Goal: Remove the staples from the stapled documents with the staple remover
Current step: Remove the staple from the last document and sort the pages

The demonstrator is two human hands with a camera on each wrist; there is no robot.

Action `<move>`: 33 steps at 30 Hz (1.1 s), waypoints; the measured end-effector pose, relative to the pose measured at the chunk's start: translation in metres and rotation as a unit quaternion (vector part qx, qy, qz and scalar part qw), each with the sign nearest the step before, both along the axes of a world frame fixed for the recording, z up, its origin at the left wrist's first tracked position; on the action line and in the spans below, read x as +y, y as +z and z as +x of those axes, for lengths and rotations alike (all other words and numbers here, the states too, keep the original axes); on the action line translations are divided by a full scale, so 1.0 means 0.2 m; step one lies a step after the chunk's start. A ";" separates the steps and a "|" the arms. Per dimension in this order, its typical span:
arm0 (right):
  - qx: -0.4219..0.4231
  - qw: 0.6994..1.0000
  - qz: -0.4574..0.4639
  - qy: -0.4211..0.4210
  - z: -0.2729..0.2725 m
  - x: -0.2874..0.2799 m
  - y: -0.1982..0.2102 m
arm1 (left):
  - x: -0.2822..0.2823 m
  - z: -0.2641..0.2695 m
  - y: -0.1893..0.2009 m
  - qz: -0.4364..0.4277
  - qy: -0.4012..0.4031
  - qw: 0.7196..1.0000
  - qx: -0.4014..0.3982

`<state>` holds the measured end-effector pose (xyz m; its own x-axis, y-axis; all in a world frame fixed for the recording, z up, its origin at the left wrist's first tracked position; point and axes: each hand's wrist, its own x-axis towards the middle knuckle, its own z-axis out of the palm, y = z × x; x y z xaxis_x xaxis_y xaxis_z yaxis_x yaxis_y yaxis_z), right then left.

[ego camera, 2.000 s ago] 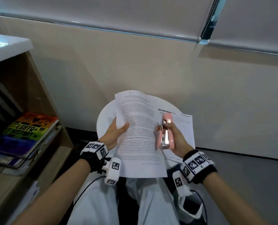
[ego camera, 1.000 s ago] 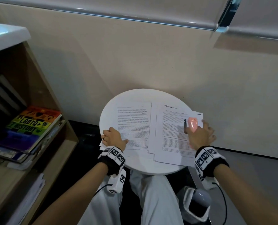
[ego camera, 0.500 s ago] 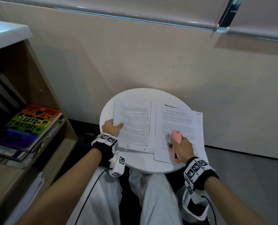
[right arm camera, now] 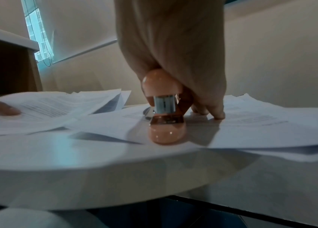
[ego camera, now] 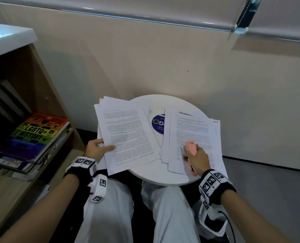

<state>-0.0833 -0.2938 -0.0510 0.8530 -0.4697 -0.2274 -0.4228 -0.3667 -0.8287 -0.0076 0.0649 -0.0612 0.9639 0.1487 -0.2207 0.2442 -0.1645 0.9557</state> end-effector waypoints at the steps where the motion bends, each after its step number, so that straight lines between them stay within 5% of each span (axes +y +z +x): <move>1: -0.001 1.000 0.002 -0.002 0.00 0.00 0.00 | 0.01 -0.01 0.02 -0.006 -0.012 1.000 -0.008; 5: 0.007 1.000 0.001 -0.008 0.00 0.00 0.01 | 0.02 -0.08 0.15 -0.054 -0.035 0.995 -0.072; 13: 0.037 0.999 0.030 -0.002 -0.01 -0.04 0.09 | -0.11 -0.25 0.29 -0.151 -0.158 0.974 -0.064; 17: 0.026 0.996 0.053 -0.065 0.01 -0.05 0.17 | -0.28 -0.38 0.18 -0.011 -0.192 0.981 -0.011; 20: -0.078 0.988 -0.015 -0.135 0.07 -0.02 0.24 | -0.36 -0.45 0.09 -0.015 -0.257 0.965 0.049; 24: -0.097 0.986 -0.133 -0.023 0.10 0.10 0.35 | -0.36 -0.46 0.07 0.130 -0.348 0.926 0.070; 28: 0.003 0.990 -0.034 0.135 0.17 0.29 0.38 | -0.38 -0.42 0.15 0.418 -0.220 0.881 -0.028; 31: 0.085 0.974 -0.060 0.200 0.23 0.45 0.33 | -0.40 -0.29 0.15 0.396 -0.215 0.881 -0.144; 33: 0.107 0.966 -0.084 0.218 0.27 0.56 0.28 | -0.40 -0.19 0.11 0.419 -0.284 0.856 -0.108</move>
<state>-0.0301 -0.1826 0.0059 0.9201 -0.1216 -0.3722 -0.3525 -0.6711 -0.6522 -0.0460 -0.0142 -0.0384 0.9380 -0.3389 -0.0727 -0.2707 -0.8472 0.4570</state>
